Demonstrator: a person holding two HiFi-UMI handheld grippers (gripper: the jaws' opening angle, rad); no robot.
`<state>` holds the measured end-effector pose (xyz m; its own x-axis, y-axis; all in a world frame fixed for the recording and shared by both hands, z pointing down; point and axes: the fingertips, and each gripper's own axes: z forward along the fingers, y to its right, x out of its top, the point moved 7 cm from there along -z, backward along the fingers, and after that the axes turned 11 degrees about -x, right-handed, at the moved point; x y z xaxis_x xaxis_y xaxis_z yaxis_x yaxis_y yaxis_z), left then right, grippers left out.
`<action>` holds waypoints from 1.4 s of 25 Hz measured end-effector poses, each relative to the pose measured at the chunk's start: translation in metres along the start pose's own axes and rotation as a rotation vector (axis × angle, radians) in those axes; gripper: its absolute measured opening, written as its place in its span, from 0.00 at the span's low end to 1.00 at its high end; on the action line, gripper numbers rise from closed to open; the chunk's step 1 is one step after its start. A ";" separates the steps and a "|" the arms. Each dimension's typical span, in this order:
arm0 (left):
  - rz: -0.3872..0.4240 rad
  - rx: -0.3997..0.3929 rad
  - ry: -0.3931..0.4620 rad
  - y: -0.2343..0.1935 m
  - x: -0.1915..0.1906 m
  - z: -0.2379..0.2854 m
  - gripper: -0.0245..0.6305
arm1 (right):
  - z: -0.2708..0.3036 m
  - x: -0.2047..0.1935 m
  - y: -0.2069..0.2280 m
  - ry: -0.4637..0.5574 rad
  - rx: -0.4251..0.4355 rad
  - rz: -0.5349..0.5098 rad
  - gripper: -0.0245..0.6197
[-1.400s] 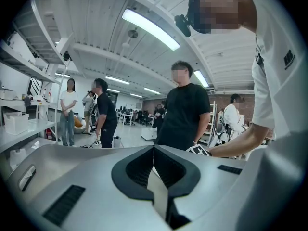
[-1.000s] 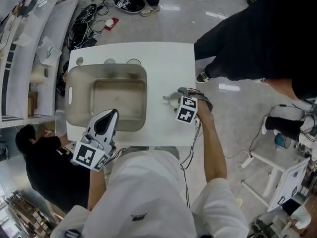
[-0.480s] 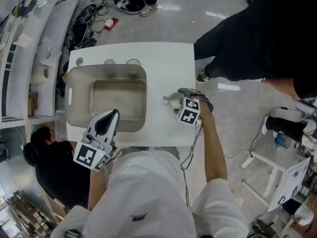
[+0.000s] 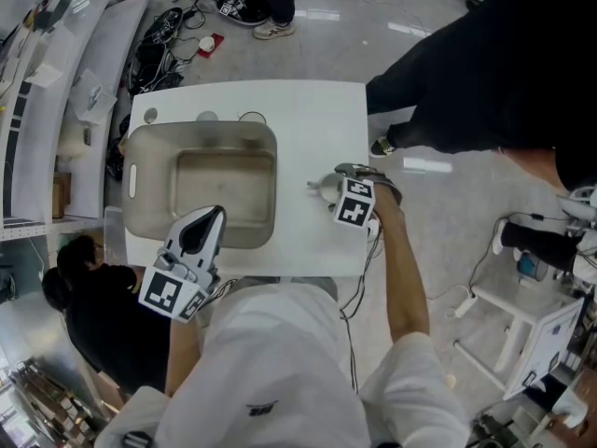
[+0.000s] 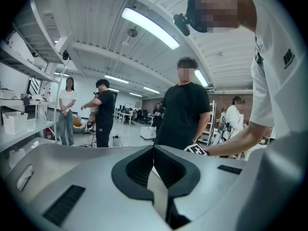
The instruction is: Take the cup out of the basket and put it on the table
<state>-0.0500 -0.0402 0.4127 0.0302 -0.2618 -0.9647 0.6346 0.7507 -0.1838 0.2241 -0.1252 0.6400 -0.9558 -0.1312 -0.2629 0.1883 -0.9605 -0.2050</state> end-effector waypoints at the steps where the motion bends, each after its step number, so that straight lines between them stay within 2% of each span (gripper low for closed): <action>1: 0.000 0.000 0.000 0.000 0.000 0.000 0.05 | 0.000 0.000 0.001 -0.006 0.007 -0.002 0.66; 9: -0.002 -0.001 0.002 -0.001 0.001 0.001 0.05 | 0.001 0.003 0.005 -0.046 0.055 -0.049 0.66; 19: -0.005 0.004 0.006 -0.002 -0.002 0.000 0.05 | 0.003 0.004 0.004 -0.041 0.086 -0.028 0.68; 29: -0.006 0.002 0.011 0.000 0.001 -0.002 0.05 | -0.013 -0.003 0.007 -0.041 0.056 -0.006 0.70; 32: -0.001 -0.002 0.019 0.001 0.002 -0.002 0.05 | -0.034 0.001 0.014 0.040 0.012 0.058 0.70; 35: 0.003 -0.007 0.027 0.000 0.005 -0.002 0.05 | -0.074 0.016 0.023 0.229 -0.065 0.172 0.69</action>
<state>-0.0511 -0.0400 0.4070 0.0110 -0.2427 -0.9700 0.6290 0.7558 -0.1820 0.2299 -0.1317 0.5611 -0.8343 -0.2248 -0.5035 0.3640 -0.9104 -0.1968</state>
